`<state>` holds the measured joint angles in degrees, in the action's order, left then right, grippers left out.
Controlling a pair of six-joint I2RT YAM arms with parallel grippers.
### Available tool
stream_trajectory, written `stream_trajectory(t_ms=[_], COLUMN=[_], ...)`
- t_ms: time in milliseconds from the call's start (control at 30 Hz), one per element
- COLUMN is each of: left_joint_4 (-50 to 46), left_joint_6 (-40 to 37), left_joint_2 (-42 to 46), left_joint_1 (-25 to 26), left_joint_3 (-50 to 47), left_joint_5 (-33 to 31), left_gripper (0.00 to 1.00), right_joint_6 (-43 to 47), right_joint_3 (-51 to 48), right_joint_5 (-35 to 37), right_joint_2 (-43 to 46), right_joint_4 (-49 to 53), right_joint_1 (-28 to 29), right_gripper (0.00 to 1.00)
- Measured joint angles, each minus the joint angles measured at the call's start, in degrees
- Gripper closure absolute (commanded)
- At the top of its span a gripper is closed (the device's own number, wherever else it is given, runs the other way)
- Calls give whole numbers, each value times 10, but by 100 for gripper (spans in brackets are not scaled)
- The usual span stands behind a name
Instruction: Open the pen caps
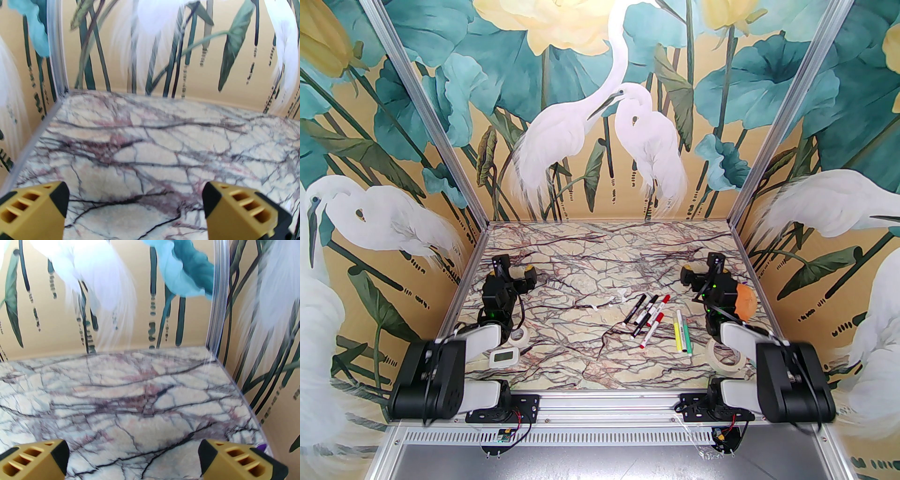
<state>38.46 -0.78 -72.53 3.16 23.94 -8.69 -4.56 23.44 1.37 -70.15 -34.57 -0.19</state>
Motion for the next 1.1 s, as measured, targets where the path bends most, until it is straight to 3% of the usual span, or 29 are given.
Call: stream_trajectory(t_ms=[167,300,467,800,1100], left_joint_4=[-172,-265,-372,-542,-631], left_joint_6=[57,129,193,197,153], left_joint_2=[76,123,131,4,-142], left_joint_1=[51,68,134,238,337], left_joint_3=[79,104,120,272,398], left_joint_5=[-24,13,83,210,223], left_gripper=[0,1,1,1,2], right_joint_6=[-30,-92,-190,-275,-296], right_joint_3=[37,56,75,71,51], right_joint_5=[-24,-47,-43,-109,-150], right_joint_2=[120,203,276,339,379], right_joint_4=[151,263,403,541,594], right_joint_1=[37,46,47,47,47], right_gripper=[1,1,1,1,1])
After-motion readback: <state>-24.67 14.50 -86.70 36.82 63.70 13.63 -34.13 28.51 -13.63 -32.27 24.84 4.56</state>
